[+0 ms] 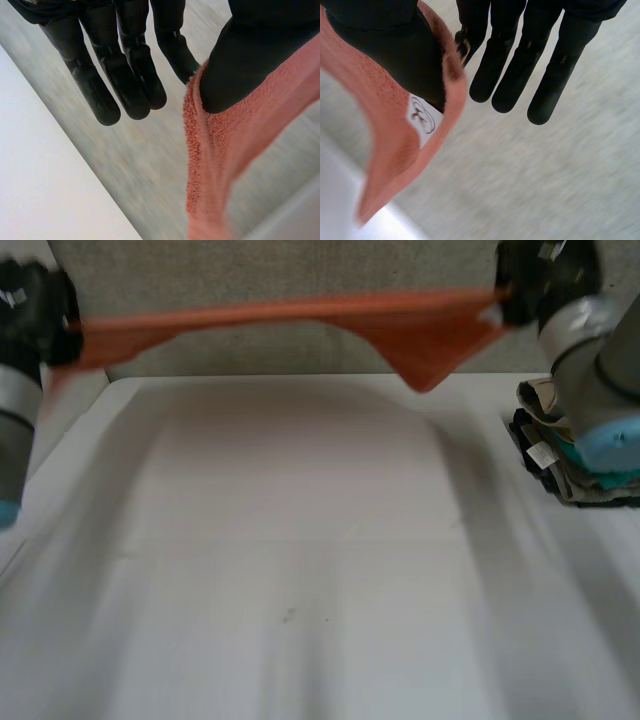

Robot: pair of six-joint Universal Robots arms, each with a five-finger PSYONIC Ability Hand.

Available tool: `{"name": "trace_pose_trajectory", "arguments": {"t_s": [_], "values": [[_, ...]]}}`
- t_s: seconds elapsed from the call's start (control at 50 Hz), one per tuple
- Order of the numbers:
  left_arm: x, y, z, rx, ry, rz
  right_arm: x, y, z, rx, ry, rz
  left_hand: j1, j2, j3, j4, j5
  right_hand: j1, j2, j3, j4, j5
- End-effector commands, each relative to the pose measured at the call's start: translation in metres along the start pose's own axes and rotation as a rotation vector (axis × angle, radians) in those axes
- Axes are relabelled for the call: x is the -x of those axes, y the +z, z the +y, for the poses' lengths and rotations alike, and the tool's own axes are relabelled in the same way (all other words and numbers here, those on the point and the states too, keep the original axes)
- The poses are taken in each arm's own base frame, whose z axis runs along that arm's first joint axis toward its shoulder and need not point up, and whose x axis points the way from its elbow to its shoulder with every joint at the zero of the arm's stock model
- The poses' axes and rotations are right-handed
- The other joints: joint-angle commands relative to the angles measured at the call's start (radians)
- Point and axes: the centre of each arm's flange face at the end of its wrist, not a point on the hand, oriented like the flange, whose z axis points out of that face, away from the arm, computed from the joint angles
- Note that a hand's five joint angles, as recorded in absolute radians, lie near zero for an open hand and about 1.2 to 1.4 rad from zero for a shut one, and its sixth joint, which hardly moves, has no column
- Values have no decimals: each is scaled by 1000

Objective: Fold the laundry.

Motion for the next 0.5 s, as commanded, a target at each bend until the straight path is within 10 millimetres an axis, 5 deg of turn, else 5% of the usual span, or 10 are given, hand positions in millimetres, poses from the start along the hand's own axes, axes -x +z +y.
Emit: {"name": "trace_pose_trajectory", "arguments": {"t_s": [0.02,0.08,0.24,0.34,0.5], "values": [[-32,-45,67,171,-29,141,36,-37,75,268,-9,-158,228,196,201,192,245,269,214,203,197,215],[-46,-63,96,248,-24,201,47,-55,106,372,-69,-212,228,196,201,192,245,269,214,203,197,215],[-54,-89,126,360,84,261,57,-86,132,486,-125,-280,181,150,155,146,199,269,214,203,197,215],[-40,-89,134,389,95,226,57,-93,134,500,-117,-289,-522,-554,-549,-558,-505,269,214,203,197,215],[-23,-93,141,494,50,199,52,-98,128,489,-113,-282,-568,-599,-594,-603,-550,269,214,203,197,215]]}}
